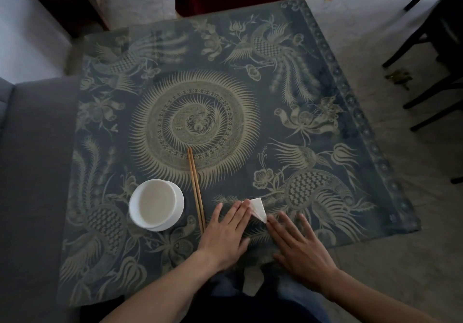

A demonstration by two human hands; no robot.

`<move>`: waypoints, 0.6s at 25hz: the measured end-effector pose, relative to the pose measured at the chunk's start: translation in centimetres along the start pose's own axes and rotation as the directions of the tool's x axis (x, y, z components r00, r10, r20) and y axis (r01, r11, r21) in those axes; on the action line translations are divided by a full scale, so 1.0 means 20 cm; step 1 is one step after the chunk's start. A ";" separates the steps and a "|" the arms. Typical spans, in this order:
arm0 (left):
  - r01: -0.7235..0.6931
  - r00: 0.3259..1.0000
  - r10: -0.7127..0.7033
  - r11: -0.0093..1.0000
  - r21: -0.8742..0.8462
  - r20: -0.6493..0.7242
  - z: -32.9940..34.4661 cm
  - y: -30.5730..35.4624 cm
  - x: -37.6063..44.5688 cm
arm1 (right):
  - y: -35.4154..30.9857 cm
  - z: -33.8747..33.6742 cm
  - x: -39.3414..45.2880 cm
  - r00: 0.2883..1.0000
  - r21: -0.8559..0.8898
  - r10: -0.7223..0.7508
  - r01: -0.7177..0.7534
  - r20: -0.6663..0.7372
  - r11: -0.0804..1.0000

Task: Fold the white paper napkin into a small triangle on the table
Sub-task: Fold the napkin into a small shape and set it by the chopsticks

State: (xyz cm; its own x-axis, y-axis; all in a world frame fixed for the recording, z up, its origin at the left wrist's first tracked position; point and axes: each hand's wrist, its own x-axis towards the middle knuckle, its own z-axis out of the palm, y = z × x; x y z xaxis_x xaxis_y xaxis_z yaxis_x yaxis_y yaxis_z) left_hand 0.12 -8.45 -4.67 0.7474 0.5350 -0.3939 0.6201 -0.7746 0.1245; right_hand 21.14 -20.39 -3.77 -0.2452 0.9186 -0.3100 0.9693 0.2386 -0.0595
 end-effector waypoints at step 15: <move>-0.004 1.000 0.004 1.000 0.025 0.000 0.01 0.00 -0.01 | -0.05 -0.06 0.14 0.995 0.042 0.089 -0.091 0.046 0.995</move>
State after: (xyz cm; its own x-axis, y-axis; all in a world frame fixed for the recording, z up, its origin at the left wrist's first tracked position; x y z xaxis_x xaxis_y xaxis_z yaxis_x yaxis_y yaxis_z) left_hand -0.03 -8.57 -4.70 0.7496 0.5319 -0.3939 0.6111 -0.7848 0.1033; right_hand 19.45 -17.74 -3.46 -0.1564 0.9209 -0.3571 0.9876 0.1405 -0.0703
